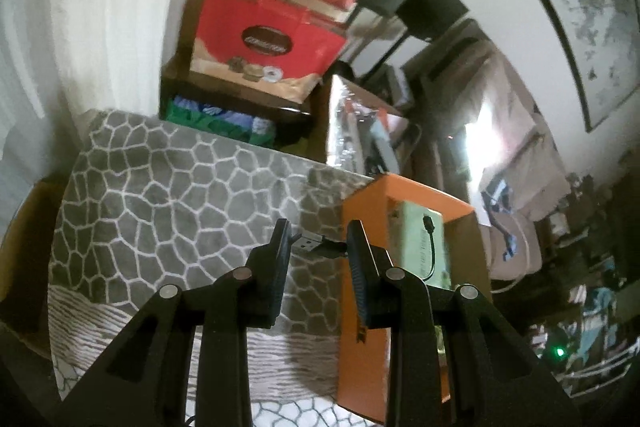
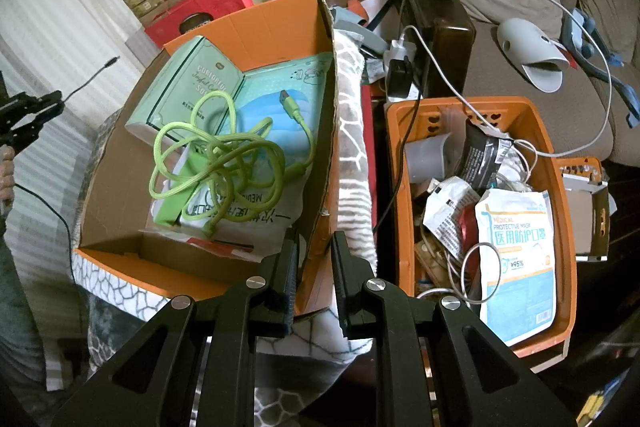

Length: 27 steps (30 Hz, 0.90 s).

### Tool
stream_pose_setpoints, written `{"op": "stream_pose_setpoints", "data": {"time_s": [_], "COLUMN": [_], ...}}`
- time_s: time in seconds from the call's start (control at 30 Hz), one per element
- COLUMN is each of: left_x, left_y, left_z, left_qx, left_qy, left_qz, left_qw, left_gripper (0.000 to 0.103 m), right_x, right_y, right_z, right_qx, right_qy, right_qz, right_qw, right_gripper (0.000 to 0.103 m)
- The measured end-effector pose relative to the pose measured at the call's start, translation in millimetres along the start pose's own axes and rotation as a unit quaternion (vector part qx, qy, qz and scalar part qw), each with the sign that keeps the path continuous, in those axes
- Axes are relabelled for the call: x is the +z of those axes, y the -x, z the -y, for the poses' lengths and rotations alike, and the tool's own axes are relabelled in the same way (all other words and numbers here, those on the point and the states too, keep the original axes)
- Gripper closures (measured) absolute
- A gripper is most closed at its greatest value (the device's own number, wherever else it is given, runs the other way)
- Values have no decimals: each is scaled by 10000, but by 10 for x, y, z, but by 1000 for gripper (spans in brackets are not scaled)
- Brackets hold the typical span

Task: Organize objects
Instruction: 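Carry the black cable with the left gripper over the cardboard box, then lower the black cable into the box and open the left gripper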

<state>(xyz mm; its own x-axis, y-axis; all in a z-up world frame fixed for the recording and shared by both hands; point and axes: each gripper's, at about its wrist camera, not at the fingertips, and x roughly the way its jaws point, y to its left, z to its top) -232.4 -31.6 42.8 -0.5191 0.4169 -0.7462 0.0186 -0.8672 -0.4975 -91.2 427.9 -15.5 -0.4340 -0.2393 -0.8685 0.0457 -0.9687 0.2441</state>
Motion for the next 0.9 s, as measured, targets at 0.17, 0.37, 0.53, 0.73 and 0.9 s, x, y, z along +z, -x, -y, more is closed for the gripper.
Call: {"op": "stream_pose_setpoints", "data": {"time_s": [0.17, 0.37, 0.53, 0.73, 0.9], "left_x": [-105, -276, -438, -656, -831], "left_y": [24, -49, -169, -352, -515], "left_z": [262, 596, 828, 1056, 1195], "left_qx": [-303, -512, -643, -744, -722], "left_qy": [-223, -506, -657, -760, -749], "left_qz": [-79, -231, -401, -559, -613], "left_qw": [9993, 9971, 9950, 9928, 9927], "left_gripper": [77, 77, 77, 77, 77], "right_x": [0, 1, 4, 12, 11], "right_y": [0, 4, 6, 12, 13], "right_z": [4, 1, -1, -22, -22], "right_qx": [6, 2, 10, 17, 17], "right_qy": [-5, -4, -15, -43, -44], "right_qz": [0, 3, 7, 22, 22], "right_qw": [10000, 10000, 10000, 10000, 10000], "right_gripper": [88, 88, 88, 88, 88]}}
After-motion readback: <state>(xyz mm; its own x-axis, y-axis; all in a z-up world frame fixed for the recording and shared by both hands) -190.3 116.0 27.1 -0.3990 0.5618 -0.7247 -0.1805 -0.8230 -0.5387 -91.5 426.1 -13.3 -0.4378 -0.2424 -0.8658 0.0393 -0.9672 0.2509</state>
